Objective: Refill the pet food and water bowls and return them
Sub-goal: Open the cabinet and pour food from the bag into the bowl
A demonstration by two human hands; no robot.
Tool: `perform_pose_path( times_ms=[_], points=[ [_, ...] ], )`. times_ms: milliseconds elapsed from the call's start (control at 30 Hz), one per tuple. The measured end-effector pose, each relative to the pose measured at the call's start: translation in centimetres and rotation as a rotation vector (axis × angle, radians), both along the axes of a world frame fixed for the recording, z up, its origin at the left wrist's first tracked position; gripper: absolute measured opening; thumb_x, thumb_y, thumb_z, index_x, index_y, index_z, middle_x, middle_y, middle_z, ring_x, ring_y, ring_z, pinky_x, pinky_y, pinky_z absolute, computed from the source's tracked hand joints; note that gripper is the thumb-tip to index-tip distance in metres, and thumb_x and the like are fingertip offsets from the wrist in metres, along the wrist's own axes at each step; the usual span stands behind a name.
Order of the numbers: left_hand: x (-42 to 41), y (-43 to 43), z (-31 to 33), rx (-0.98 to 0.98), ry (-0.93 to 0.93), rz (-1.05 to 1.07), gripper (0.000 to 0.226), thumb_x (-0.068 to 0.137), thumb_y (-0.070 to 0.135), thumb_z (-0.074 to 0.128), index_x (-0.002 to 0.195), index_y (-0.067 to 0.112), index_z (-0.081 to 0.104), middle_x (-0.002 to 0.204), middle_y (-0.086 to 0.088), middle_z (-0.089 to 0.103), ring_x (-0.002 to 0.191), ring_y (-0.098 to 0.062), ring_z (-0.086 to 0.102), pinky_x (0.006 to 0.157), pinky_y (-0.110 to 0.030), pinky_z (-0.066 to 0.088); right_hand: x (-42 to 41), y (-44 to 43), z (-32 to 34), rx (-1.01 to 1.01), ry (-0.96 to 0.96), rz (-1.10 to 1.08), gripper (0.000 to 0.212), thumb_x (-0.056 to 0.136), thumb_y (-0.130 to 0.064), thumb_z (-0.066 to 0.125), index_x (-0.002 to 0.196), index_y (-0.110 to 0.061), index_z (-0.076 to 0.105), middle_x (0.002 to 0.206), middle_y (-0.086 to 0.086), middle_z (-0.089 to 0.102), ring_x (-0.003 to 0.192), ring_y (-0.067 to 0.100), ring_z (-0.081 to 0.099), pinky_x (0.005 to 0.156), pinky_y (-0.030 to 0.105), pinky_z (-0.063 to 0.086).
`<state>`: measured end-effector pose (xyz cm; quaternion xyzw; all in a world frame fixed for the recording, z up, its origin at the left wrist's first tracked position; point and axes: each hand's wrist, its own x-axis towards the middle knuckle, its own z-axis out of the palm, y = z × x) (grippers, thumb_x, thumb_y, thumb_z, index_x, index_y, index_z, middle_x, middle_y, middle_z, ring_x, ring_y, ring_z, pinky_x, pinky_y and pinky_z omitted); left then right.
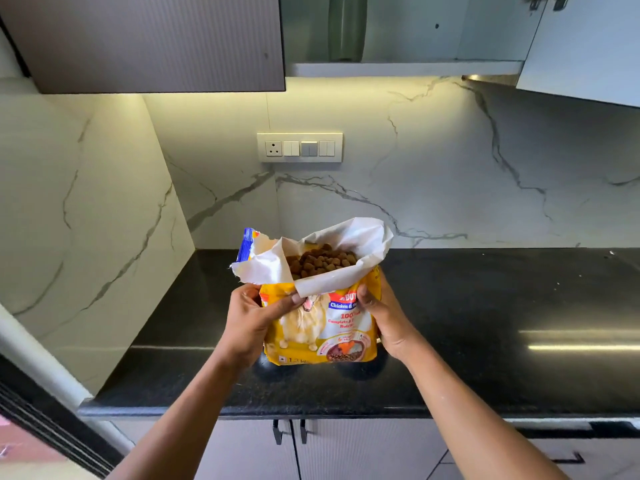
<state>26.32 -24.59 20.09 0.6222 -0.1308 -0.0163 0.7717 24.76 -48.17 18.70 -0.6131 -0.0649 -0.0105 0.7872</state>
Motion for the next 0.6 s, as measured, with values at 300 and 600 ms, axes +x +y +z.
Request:
perform_pose_path(
  times_ms=[300,600],
  points=[
    [2.1,-1.2,-3.3,0.099,0.111,-0.046,0.061,0.058,0.055,0.094,0.112,0.034,0.073,0.114,-0.012,0.077,0.103,-0.034,0.076,0.083,-0.046,0.064,3.8,-1.7,-5.6,0.191,0.133,0.105,0.091,0.040,-0.049,0.105,0.120,-0.018,0.074,0.115,0.016,0.078,0.108,0.036,0.074,0.088,0.048,0.063],
    [5.4,-0.8,-5.5,0.360,0.198,-0.025,0.067,0.050,0.042,0.088,0.113,0.027,0.069,0.106,0.001,0.079,0.099,-0.022,0.077,0.077,-0.032,0.064,7.7,0.1,-10.2,0.383,0.335,0.193,0.071,0.053,-0.042,0.104,0.115,-0.019,0.079,0.112,0.014,0.080,0.100,0.030,0.078,0.079,0.041,0.065]
  ],
)
